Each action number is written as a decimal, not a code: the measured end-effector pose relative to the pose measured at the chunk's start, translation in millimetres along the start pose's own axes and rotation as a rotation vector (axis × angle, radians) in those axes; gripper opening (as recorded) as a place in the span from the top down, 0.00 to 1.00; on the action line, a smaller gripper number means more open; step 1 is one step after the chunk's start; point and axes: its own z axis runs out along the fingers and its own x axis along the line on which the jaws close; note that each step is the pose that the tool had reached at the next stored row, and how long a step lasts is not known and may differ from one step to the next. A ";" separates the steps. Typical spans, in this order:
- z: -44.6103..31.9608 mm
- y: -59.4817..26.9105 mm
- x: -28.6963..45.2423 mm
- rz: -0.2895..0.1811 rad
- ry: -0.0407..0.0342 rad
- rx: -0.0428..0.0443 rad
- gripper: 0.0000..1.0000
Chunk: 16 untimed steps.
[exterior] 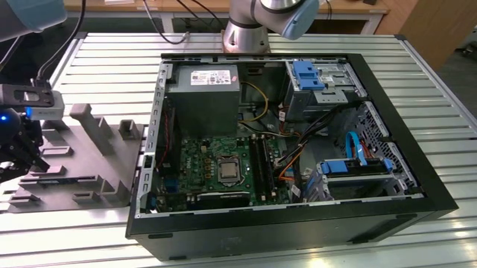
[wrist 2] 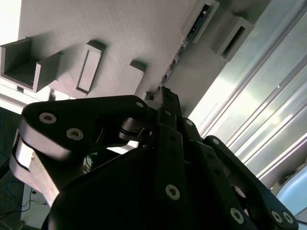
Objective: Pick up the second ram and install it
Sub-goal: 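Pick up the second ram and move it above second insertion slot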
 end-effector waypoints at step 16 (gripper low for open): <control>17.4 -0.6 1.0 -0.003 -0.0001 -0.0007 0.89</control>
